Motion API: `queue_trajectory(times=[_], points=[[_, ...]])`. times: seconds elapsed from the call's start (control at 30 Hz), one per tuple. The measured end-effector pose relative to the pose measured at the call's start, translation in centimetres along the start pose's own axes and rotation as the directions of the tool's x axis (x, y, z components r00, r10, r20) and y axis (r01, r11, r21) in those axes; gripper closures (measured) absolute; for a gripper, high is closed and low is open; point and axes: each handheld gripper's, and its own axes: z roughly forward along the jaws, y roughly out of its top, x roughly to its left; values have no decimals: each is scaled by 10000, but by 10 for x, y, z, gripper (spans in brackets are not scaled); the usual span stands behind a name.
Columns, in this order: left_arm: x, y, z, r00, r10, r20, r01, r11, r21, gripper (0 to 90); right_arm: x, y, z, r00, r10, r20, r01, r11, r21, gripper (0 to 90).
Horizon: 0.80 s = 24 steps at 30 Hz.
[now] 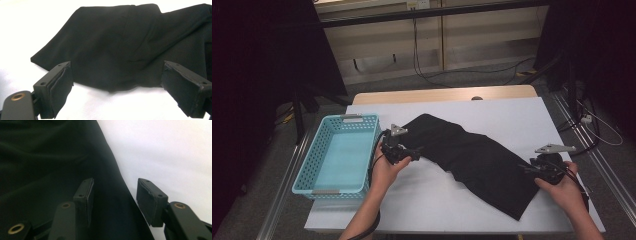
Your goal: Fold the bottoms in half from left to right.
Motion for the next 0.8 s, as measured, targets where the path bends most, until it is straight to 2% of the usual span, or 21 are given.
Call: queue_trajectory(times=[0.1, 0.23, 0.3, 0.5, 0.7, 0.8], points=[[0, 1, -1, 10000, -57, -37, 56, 9999, -128, 113, -1, -3, -3, 9997, 199, -160, -198, 9998, 37, 568], [0, 1, -2, 10000, -14, -95, 12, 9998, -189, 113, -1, -4, -6, 9988, 32, -485, -26, 9999, 112, 788], [0, 1, -3, 9999, 5, -118, -6, 9999, -153, 113, -1, -4, -6, 9978, 80, -657, -74, 9999, 105, 839], [2, 1, -3, 9999, -16, -133, 14, 9999, -164, 113, -7, -1, -8, 9952, 16, -977, 7, 9997, 229, 876], [5, 1, -5, 9997, -37, -226, 32, 9997, -226, 113, -32, -4, -17, 9979, 402, -508, -403, 9992, -18, 878], [6, 0, -4, 9998, -97, -200, 94, 9998, -173, 113, -36, -3, -15, 9983, 490, -307, -494, 9987, -121, 846]])
